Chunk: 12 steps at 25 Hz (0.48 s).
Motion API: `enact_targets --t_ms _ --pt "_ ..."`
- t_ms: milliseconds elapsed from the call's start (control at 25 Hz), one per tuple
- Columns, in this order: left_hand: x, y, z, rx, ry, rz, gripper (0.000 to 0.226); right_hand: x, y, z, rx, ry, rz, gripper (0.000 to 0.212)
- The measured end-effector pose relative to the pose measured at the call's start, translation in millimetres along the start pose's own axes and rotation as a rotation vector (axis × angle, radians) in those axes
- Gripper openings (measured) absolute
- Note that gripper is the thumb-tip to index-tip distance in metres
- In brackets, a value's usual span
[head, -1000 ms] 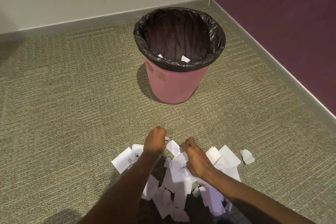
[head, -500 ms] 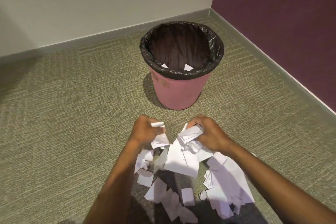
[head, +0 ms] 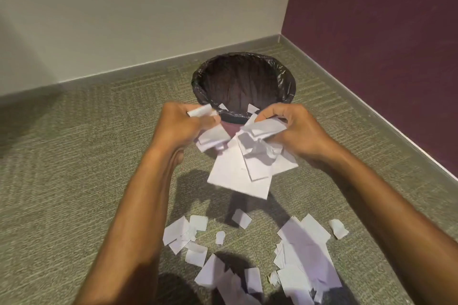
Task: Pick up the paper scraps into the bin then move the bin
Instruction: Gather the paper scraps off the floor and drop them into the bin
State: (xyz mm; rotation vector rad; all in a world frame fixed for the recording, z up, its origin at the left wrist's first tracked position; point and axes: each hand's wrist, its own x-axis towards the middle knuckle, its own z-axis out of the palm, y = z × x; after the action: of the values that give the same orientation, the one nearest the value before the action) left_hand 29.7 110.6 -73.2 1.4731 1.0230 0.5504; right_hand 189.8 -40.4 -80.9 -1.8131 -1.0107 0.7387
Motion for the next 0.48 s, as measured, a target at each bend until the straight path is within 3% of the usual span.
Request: enact_targets --t_ms 160,320,480 --pt "34.7 38.7 14.6 -0.078 0.11 0.06 0.026 36.3 -8.3 -19.1 0.032 0.09 0.018 0.031" --pt "88.3 54.7 39.8 0.024 0.16 0.032 0.048 83.1 -5.5 -26.4 0.049 0.219 0.117 0.018" --pt "118.6 46.4 57.4 0.026 0.083 -0.083 0.024 124.7 5.2 -32.2 -0.055 0.395 0.228 0.006"
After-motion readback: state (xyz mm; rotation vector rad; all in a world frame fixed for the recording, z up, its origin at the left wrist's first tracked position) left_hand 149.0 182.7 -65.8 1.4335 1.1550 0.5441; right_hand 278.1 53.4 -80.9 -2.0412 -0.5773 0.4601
